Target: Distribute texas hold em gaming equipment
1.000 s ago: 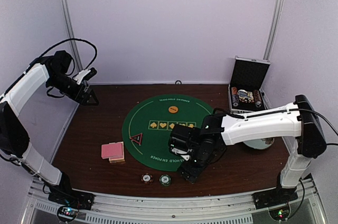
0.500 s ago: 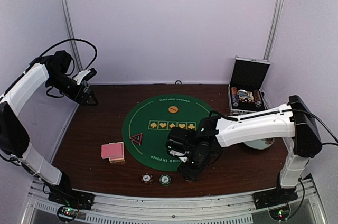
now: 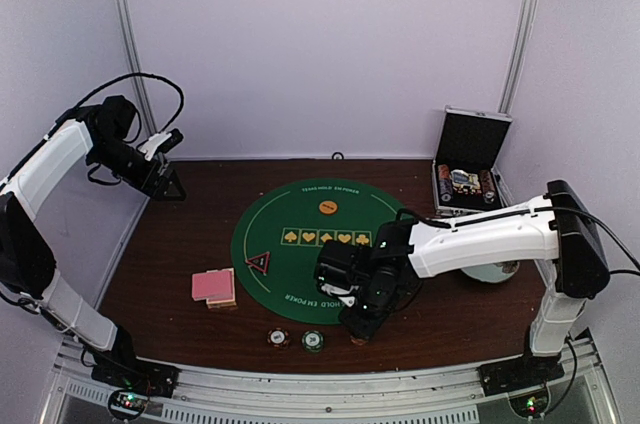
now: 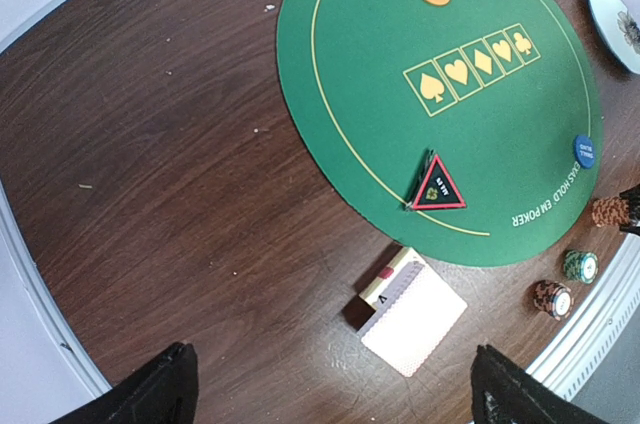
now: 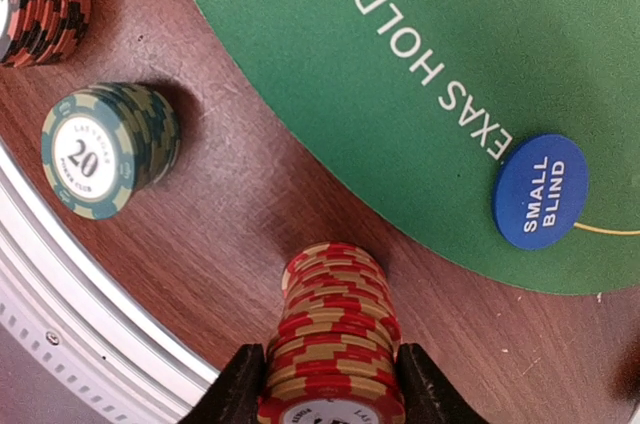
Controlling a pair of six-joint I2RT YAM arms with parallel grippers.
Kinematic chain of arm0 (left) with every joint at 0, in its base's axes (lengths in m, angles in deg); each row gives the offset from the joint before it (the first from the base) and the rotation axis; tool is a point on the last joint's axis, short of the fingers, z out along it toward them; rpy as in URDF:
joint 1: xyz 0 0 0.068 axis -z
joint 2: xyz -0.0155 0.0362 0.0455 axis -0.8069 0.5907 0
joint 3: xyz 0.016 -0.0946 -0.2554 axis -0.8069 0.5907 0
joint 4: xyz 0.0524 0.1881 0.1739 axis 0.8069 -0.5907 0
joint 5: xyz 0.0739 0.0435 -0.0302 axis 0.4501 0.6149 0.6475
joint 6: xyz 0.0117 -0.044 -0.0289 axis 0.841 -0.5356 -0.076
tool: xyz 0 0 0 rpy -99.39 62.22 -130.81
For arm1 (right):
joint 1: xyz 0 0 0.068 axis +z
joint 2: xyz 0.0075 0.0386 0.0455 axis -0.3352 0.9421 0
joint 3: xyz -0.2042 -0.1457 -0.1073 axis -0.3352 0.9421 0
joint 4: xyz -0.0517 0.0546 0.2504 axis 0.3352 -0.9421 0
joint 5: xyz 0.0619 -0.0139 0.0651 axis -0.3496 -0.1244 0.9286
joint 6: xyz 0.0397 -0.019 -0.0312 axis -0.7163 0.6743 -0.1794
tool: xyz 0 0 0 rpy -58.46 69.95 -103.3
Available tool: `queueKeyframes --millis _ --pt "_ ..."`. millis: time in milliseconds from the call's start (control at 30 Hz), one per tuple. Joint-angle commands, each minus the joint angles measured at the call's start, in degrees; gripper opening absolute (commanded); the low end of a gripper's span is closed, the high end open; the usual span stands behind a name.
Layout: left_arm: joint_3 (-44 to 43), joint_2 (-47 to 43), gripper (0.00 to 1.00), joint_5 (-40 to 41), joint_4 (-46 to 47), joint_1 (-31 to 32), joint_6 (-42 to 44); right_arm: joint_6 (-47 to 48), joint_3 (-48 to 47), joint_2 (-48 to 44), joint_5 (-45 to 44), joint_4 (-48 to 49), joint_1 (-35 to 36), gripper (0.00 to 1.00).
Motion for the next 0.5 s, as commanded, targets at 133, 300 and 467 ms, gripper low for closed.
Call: queueKeyframes --millis 133,300,467 --pt "-0.9 -1.3 0.97 -0.4 0.2 -0.4 1.0 0.2 -4.0 -1.5 -2.3 -3.2 0.4 0.26" --pt "-0.7 -1.2 0.97 -0.6 0.2 -0.5 1.0 1.0 -7.5 -1.7 -3.6 -6.7 0.4 0.23" --pt "-0.8 -1.1 0.98 -0.5 0.2 -0.4 1.2 1.4 -14.7 -0.2 -6.8 -10.5 -2.0 0.19"
